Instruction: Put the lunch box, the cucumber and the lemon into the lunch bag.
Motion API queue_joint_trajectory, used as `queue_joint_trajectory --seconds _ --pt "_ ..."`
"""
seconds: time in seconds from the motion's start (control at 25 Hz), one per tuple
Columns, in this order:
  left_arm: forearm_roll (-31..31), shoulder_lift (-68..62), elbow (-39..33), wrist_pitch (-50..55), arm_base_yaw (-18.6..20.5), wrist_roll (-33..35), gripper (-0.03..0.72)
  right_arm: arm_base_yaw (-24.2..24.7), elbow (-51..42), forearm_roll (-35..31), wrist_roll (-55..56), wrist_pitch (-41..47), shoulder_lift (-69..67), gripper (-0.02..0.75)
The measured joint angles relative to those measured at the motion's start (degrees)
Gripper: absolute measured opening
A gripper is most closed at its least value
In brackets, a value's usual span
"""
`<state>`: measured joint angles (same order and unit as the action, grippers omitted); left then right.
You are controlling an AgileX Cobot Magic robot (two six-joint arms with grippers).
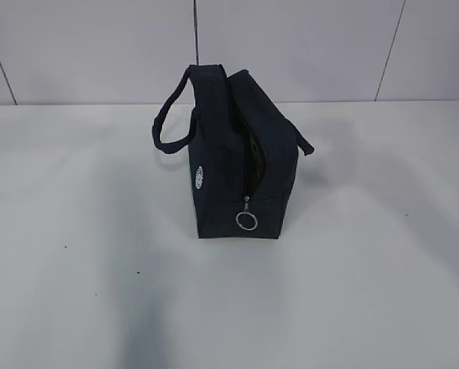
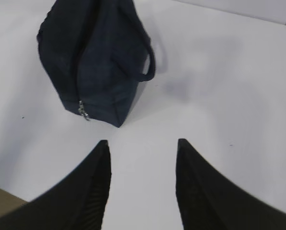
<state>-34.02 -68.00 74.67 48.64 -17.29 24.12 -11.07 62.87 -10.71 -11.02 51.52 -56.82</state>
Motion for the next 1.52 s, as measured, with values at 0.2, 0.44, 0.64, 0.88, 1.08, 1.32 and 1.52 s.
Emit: queue_joint_trajectory --seconds 0.2,0.44,0.64,0.88,1.08,1.32,1.52 --pt "0.6 0.1 -4.3 -0.7 0.0 0.1 0.385 0.0 -10.0 -17.4 -17.1 -8.3 -0.6 0.337" --pt "1.6 1.6 -9.4 -2.5 0.0 0.1 0.384 0.0 -13.0 -41.2 -37.8 -8.9 -8.5 0.459" --pt "3.2 2.4 -12.0 -2.8 0.0 0.1 0.384 0.0 -13.0 -46.7 -47.2 -6.2 -18.1 0.521" --pt "3.7 2.8 -14.0 -3.1 0.0 0.2 0.384 0.0 -13.0 -56.7 -61.9 -1.6 -27.8 0.526" --pt "3.7 2.8 -15.5 -3.5 0.0 0.8 0.384 0.0 -13.0 -61.1 -68.8 0.8 -35.4 0.527" --pt "3.7 2.8 -15.7 -4.3 0.0 2.1 0.384 0.0 -13.0 -64.1 -76.7 1.5 -41.9 0.528" --pt "3.7 2.8 -15.8 -4.7 0.0 2.7 0.384 0.0 -13.0 -66.3 -82.1 0.0 -43.6 0.528"
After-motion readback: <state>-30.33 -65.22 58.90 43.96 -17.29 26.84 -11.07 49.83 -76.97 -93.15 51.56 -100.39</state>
